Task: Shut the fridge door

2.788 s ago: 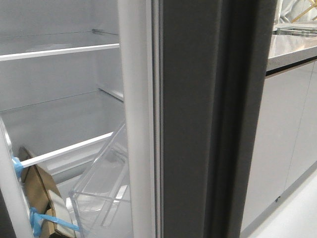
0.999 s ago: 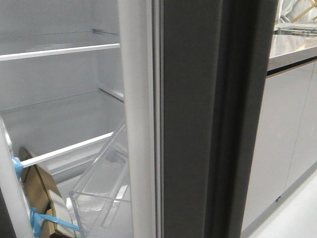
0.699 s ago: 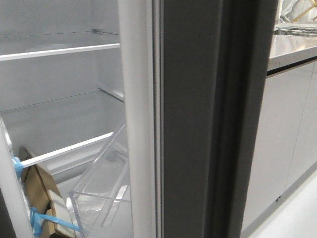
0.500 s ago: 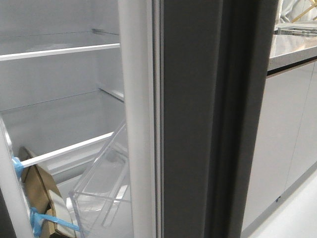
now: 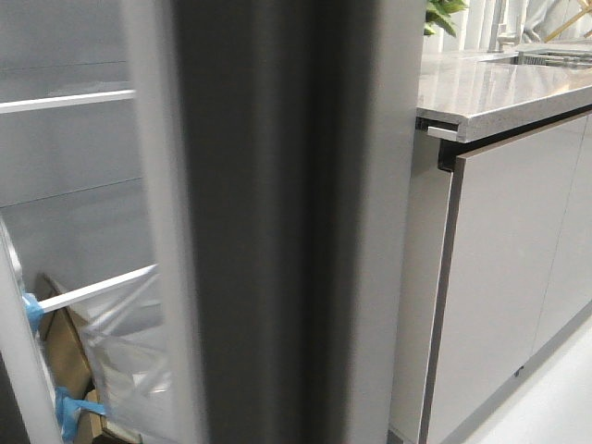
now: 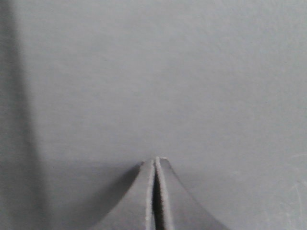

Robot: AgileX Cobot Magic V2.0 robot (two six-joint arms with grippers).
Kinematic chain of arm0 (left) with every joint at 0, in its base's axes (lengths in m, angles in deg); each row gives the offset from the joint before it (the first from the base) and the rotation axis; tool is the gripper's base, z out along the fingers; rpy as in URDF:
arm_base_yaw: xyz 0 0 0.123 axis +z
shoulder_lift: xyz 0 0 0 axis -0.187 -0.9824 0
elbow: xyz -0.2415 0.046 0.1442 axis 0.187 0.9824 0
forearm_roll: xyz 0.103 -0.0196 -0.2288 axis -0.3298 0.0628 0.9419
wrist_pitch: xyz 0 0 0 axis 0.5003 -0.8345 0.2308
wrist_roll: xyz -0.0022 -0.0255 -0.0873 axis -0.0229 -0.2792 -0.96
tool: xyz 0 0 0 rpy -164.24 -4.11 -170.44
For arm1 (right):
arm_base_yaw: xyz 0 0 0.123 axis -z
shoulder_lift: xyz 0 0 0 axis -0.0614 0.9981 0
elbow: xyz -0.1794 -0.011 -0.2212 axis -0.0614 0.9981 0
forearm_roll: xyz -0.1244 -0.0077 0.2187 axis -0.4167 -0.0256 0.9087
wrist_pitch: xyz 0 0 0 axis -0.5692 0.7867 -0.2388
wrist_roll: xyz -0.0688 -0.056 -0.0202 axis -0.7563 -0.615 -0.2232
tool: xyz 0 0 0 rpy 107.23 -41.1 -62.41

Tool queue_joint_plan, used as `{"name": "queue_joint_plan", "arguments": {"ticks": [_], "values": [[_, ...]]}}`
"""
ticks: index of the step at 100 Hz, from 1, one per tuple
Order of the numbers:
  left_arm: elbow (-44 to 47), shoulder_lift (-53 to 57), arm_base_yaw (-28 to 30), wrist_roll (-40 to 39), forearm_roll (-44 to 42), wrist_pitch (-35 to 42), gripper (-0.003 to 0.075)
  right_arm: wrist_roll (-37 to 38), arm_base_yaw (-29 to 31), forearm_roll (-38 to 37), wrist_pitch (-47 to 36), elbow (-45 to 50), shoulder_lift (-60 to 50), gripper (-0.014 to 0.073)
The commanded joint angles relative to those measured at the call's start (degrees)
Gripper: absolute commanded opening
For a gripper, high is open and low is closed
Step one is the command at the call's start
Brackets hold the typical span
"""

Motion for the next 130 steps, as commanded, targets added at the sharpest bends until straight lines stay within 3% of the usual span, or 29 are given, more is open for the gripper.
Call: {"name": "queue_joint_plan", "arguments": {"ticks": [1,29,65,88,130], "values": [[1.60,-1.09,-0.09,-0.20,0.09,4.40,-0.0021,-0.44,-0.34,-0.14,-4.95,-3.99,3.30,-0.0076],[1.60,-1.09,-0.09,-0.20,0.09,4.40,-0.0021,-0.44,-0.34,-0.14,-6.03,-13.00,16.27,-0.0076],[1.60,-1.09,-0.09,-0.20,0.09,4.40,-0.0021,-0.44,-0.12,-0.14,-14.88,-21.52,30.46,-0.0076],[1.60,-1.09,-0.09,-0.20,0.09,4.40,-0.0020,-0.44,-0.12,-0.14,-23.41,-21.77,35.27,-0.0076],[1.60,-1.09,-0.09,-0.20,0.09,4.40,-0.0021,-0.44,4.76,-0.14,-22.51,-20.26,34.22,-0.0076]]}}
